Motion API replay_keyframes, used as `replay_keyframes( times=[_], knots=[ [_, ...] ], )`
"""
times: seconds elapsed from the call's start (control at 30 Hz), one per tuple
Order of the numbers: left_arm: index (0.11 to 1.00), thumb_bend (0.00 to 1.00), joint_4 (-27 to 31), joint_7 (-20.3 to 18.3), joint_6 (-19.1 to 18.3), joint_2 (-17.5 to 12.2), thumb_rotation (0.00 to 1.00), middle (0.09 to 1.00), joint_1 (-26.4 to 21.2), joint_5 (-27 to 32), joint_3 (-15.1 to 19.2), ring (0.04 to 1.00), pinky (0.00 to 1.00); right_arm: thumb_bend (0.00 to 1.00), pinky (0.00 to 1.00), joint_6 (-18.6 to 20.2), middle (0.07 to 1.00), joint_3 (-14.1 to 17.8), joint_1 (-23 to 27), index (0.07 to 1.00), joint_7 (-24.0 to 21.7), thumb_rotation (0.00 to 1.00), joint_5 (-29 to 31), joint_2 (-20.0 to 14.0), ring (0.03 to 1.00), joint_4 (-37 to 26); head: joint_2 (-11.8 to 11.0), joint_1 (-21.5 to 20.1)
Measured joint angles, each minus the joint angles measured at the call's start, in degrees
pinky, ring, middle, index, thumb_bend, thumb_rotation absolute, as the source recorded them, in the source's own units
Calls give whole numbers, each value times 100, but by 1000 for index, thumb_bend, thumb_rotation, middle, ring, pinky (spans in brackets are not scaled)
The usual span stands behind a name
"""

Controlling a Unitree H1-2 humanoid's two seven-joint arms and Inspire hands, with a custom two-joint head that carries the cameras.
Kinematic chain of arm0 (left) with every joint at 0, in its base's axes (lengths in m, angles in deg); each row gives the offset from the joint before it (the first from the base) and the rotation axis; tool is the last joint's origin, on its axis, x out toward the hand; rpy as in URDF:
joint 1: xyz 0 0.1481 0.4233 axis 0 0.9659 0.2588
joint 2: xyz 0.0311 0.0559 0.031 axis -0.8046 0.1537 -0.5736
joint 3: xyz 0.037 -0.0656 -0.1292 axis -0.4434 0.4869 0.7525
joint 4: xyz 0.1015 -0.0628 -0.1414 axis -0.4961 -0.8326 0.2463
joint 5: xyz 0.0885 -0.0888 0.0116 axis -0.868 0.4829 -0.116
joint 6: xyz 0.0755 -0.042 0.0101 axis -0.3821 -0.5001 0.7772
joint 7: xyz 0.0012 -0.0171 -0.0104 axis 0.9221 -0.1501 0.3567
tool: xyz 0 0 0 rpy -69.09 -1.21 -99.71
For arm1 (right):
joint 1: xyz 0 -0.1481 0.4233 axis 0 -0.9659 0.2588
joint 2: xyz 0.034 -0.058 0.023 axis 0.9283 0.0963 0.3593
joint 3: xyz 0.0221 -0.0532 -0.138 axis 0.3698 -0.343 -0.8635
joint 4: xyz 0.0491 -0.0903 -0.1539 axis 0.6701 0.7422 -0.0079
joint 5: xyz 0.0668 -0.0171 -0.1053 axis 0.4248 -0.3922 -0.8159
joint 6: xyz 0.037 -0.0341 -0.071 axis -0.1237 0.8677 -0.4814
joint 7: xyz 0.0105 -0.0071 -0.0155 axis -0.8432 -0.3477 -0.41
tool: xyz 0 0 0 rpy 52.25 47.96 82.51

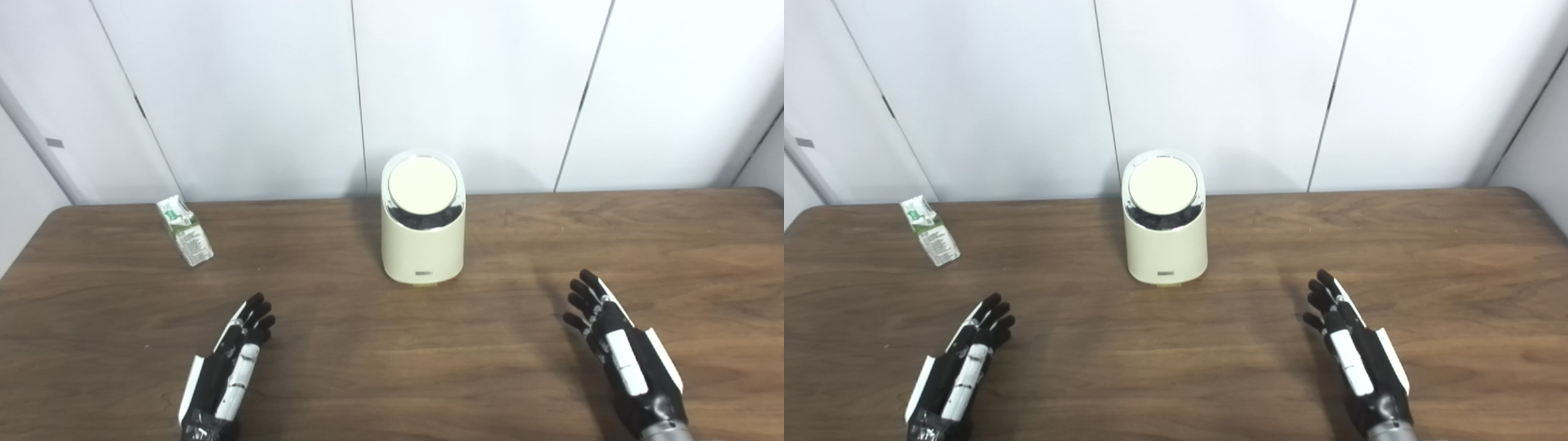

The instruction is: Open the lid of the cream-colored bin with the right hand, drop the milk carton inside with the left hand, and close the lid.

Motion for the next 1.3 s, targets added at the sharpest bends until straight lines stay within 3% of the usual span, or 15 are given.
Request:
replay_keyframes(
  times=[0.43, 0.6, 0.8, 1.1, 1.3],
  knots=[
    [956, 429, 0, 100, -10, 19, 691, 914, 7, -30, -37, 904, 922, 645, 880, -276, 931, -37, -55, 934, -9, 858, 43, 2, 934, 236, -484, -9],
    [969, 417, -4, 143, 5, 18, 705, 924, 4, -59, -66, 908, 922, 653, 860, -424, 929, -60, -91, 935, -8, 797, 5, 2, 932, 272, -581, 0],
    [969, 382, -10, 162, 18, 14, 699, 925, 4, -120, -100, 906, 926, 636, 859, -594, 931, -85, -115, 938, -20, 740, 11, 1, 938, 350, -853, 44],
    [971, 355, -94, 159, 96, -12, 644, 927, -18, -180, -107, 910, 945, 658, 817, -635, 925, -104, -89, 939, 33, 613, -242, 8, 914, 363, -1143, 70],
    [965, 355, -146, 160, 104, -25, 633, 921, -42, -201, -111, 903, 933, 743, 787, -634, 914, -137, 258, 930, 152, 568, -520, 43, 904, 363, -1284, 44]
  ],
)
